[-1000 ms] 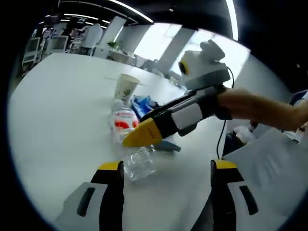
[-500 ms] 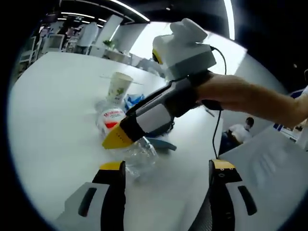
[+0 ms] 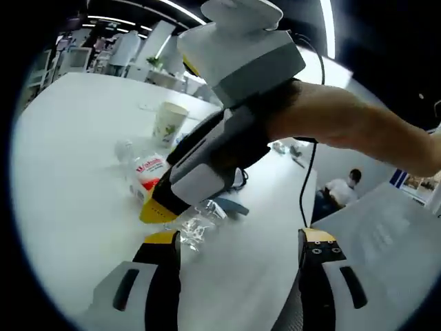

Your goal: Arrange the tabletop items into an orderly group along one side of the table until the central work area is clear of visible clutter.

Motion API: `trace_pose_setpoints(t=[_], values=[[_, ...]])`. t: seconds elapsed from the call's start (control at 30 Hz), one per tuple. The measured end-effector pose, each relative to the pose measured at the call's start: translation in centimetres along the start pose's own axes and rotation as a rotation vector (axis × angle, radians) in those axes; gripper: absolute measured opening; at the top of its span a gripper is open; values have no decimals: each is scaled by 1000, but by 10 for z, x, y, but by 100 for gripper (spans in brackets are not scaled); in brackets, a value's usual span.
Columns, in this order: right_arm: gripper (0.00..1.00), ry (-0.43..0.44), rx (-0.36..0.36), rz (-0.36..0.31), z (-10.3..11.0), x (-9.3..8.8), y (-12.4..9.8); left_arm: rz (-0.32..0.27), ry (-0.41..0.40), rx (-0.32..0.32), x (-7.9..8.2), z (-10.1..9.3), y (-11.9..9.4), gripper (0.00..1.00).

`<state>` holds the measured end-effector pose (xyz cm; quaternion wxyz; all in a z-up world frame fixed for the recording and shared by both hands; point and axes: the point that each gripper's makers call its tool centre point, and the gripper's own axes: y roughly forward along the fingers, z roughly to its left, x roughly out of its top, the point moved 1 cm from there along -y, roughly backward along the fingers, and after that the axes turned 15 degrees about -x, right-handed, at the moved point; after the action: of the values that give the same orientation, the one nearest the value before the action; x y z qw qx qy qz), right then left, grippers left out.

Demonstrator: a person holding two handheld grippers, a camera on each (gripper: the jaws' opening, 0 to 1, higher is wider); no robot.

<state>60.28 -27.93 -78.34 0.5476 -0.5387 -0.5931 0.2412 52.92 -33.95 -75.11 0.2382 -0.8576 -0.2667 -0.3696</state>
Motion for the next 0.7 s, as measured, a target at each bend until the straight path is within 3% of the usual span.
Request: trace_pose_setpoints(t=[0.4, 0.7], values=[[46, -49, -51, 40, 1, -5, 2, -14, -10, 3, -1, 2, -2, 65], [42, 55, -21, -5, -2, -4, 1, -50, -27, 38, 4, 12, -16, 64]])
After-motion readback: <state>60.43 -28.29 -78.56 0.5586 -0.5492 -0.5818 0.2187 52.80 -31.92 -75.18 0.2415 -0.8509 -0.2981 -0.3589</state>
